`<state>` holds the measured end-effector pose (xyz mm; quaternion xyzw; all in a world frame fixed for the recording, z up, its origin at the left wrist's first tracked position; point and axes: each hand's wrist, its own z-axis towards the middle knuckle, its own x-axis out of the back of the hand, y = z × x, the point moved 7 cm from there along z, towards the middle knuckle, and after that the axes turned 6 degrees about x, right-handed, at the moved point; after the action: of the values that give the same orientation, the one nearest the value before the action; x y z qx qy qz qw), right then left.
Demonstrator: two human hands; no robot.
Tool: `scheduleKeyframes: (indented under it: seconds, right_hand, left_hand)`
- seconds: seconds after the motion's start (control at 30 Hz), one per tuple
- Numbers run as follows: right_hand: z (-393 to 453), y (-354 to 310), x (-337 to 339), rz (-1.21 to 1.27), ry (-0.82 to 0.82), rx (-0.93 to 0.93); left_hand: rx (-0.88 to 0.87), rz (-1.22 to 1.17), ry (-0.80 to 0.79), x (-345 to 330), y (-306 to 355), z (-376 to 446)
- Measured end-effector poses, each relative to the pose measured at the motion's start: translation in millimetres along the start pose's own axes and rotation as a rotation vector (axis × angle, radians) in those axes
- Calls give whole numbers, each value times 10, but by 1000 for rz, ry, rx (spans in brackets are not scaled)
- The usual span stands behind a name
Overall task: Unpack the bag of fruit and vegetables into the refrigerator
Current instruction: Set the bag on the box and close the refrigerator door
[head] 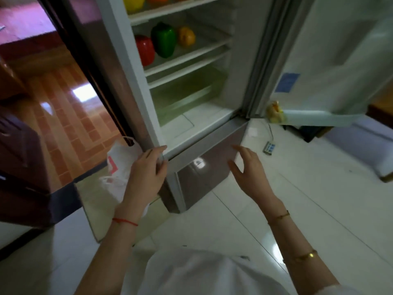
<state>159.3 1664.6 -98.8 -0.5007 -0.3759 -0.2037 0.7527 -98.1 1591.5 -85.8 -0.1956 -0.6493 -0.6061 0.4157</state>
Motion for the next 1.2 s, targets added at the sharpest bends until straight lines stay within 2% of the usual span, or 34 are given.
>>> scheduleKeyframes:
  seconds: [0.33, 0.57, 0.9, 1.2]
  right_hand:
    - [-818, 1380, 1653, -115, 192, -149]
    - [-982, 2074, 2315, -141, 247, -205]
    - [-535, 2924, 3012, -126, 334, -252]
    - [286, 3778, 3743, -112, 411, -258]
  left_hand:
    - [-201, -58, -81, -1147, 1932, -127]
    - [-279, -104, -98, -1633, 2862, -60]
    - [-381, -117, -112, -2351, 3908, 555]
    - [-549, -154, -4, -2742, 5065, 1436]
